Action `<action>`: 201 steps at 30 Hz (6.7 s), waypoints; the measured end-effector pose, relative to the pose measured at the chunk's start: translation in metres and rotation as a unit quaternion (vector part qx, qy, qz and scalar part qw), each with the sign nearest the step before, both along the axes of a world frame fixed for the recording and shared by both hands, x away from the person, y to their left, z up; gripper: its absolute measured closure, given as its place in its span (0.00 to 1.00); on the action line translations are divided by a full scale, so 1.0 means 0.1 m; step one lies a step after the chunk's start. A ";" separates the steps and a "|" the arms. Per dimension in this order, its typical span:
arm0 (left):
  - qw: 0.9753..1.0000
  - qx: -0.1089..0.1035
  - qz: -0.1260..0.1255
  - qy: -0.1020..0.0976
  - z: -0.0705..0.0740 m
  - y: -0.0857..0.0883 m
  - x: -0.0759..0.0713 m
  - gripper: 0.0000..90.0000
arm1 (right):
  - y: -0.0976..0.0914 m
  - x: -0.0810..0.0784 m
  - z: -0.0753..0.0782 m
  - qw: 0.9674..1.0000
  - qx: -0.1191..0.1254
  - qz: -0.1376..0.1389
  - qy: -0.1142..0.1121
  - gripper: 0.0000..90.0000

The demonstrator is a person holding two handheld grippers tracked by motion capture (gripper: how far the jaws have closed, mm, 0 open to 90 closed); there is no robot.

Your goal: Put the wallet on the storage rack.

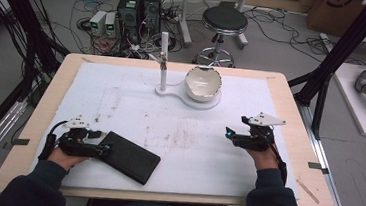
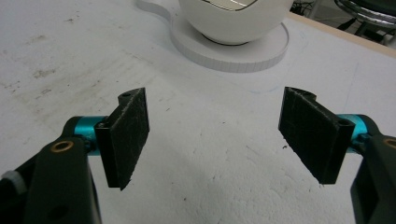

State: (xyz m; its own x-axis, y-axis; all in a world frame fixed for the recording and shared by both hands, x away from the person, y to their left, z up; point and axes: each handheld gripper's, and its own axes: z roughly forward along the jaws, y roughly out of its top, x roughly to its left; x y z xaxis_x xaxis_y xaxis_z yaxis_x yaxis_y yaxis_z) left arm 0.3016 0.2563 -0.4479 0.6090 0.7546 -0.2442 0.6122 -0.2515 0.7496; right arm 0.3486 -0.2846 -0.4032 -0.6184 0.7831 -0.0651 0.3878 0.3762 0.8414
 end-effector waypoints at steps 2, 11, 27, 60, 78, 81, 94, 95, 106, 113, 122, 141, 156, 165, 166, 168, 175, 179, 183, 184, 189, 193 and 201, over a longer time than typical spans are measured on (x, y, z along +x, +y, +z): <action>1.000 -0.016 -0.017 0.009 0.00 0.00 0.01 0.46 | 0.00 0.00 -0.01 1.000 -0.001 0.000 0.002 0.27; 1.000 0.012 0.026 -0.014 0.03 -0.23 0.06 0.58 | 0.02 0.01 -0.02 1.000 -0.002 -0.001 0.003 0.28; 0.996 0.034 0.052 -0.057 0.01 -0.70 0.36 0.64 | 0.03 0.02 -0.01 1.000 0.000 0.002 0.004 0.28; 0.975 -0.048 0.074 -0.205 0.50 -0.10 0.50 0.31 | 0.48 -0.04 0.00 0.999 0.031 0.041 -0.010 0.26; 0.967 -0.048 0.124 -0.216 0.40 0.30 0.46 0.33 | 1.84 -0.16 -0.20 0.985 0.011 0.168 0.025 0.24; 0.967 -0.050 0.132 -0.213 0.39 0.35 0.45 0.33 | 1.99 -0.23 -0.25 0.982 -0.001 0.186 0.038 0.24; 0.969 -0.046 0.130 -0.203 0.36 0.34 0.47 0.34 | 2.07 -0.17 -0.43 0.977 -0.008 0.178 0.119 0.22; 0.970 -0.045 0.129 -0.203 0.36 0.34 0.47 0.34 | 2.06 -0.13 -0.45 0.974 0.003 0.179 0.137 0.23; 0.972 -0.040 0.124 -0.198 0.33 0.31 0.48 0.35 | 1.85 0.05 -0.44 0.963 0.062 0.173 0.199 0.80; 0.972 -0.040 0.123 -0.195 0.33 0.30 0.49 0.36 | 1.72 0.10 -0.42 0.962 0.066 0.186 0.187 1.00; 0.973 -0.040 0.121 -0.193 0.32 0.29 0.49 0.36 | 1.82 0.07 -0.51 0.950 0.075 0.203 0.227 0.54; 0.973 -0.040 0.118 -0.193 0.31 0.29 0.50 0.37 | 1.61 0.16 -0.38 0.954 0.099 0.197 0.204 1.00; 0.973 -0.042 0.123 -0.192 0.32 0.31 0.50 0.37 | 2.46 -0.40 -0.37 0.980 -0.050 0.187 0.053 0.23; 0.973 -0.042 0.123 -0.191 0.32 0.31 0.49 0.37 | 2.63 -0.56 -0.40 0.968 -0.143 0.204 0.013 0.22; 0.973 -0.043 0.123 -0.191 0.32 0.31 0.49 0.37 | 2.62 -0.56 -0.39 0.969 -0.149 0.197 0.009 0.25; 0.973 -0.042 0.123 -0.191 0.32 0.31 0.49 0.37 | 2.56 -0.52 -0.39 0.971 -0.155 0.183 0.009 0.30; 0.973 -0.042 0.122 -0.191 0.31 0.30 0.50 0.37 | 2.20 -0.26 -0.40 0.981 -0.144 0.132 0.016 0.34; 0.973 -0.042 0.121 -0.190 0.31 0.30 0.50 0.37 | 2.06 -0.18 -0.40 0.982 -0.128 0.140 0.017 0.25; 0.974 -0.042 0.120 -0.189 0.30 0.30 0.51 0.37 | 2.00 -0.17 -0.45 0.976 -0.154 0.156 -0.004 0.20; 0.974 -0.041 0.119 -0.189 0.30 0.30 0.50 0.37 | 1.99 -0.17 -0.45 0.975 -0.154 0.159 -0.003 0.20; 0.974 -0.043 0.119 -0.189 0.30 0.30 0.50 0.37 | 2.02 -0.22 -0.42 0.964 -0.179 0.192 -0.028 0.45; 0.974 -0.043 0.116 -0.188 0.30 0.28 0.50 0.37 | 2.05 -0.33 -0.42 0.961 -0.194 0.192 -0.050 0.62; 0.974 -0.045 0.117 -0.187 0.30 0.30 0.51 0.37 | 2.03 -0.36 -0.35 0.965 -0.178 0.184 -0.056 0.87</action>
State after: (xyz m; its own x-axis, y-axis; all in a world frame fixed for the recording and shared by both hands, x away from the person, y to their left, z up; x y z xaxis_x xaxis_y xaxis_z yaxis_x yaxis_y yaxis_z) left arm 0.3527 0.2859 -0.4180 0.4814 0.8694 -0.1110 0.3255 -0.0598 0.9436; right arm 0.3122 -0.0818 -0.4386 -0.8241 0.4267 -0.3725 0.0862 0.7444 0.6622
